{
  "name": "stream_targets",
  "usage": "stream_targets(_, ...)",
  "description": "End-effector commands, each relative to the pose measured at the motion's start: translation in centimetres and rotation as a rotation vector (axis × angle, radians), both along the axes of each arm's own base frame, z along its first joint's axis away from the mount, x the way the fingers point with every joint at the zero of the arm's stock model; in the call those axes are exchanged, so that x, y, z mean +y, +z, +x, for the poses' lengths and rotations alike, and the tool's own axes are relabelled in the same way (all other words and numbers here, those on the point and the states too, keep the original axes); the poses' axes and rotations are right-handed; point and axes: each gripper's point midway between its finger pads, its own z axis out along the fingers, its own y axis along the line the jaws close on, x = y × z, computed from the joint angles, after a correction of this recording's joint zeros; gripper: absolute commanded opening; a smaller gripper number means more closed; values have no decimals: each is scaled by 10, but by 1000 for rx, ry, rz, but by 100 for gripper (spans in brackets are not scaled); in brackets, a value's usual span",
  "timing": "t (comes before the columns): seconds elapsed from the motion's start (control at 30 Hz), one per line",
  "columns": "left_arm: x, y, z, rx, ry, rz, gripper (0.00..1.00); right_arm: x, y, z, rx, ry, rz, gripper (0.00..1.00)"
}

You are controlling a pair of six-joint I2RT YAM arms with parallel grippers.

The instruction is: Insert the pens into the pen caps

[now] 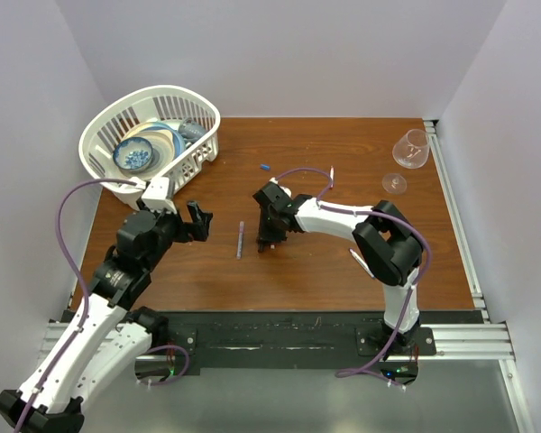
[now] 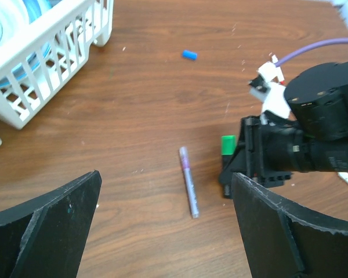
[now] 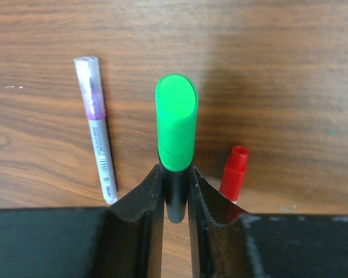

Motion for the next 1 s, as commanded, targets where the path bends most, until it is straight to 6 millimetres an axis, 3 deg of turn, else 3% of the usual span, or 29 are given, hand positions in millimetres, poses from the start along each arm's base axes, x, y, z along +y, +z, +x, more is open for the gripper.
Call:
stream_targets(0.0,7,2,6,-5,37,27,100,-6,13,1,7,-66,-27,28)
stream_targets(0.23,-3,9,2,-45,-20,-3,100,-19,45,1,-39,4,-85,45)
stream_targets(0.37,-7,7,1,-51,-41,-14,100,-36,73,12,-127,69,-138,47)
stream_targets(0.43,-9,9,1,-59,-44,-47,100,-57,89,18,-193,144,-200,50)
stream_targets(0.47,-11,8,1,-56,-48,-54,100,-75,92,26,-231,137,-272,52)
stream_targets(0.57,-14,12,-3,-65,-79,-55,100,-126,91,25,-215,250,-435,53)
stream_targets(0.67,-12,15,-5,-76,-70,-67,100,-182,84,13,-125,279,-590,54)
stream_targets(0.7,-13,16,-6,-79,-74,-76,100,-194,78,1,-71,304,-611,54)
stream_targets(0.9,-18,14,-6,-62,-96,-74,100,-246,61,-22,100,396,-672,55)
stream_targets(0.97,-20,10,-5,-51,-107,-72,100,-252,52,-29,154,420,-626,53)
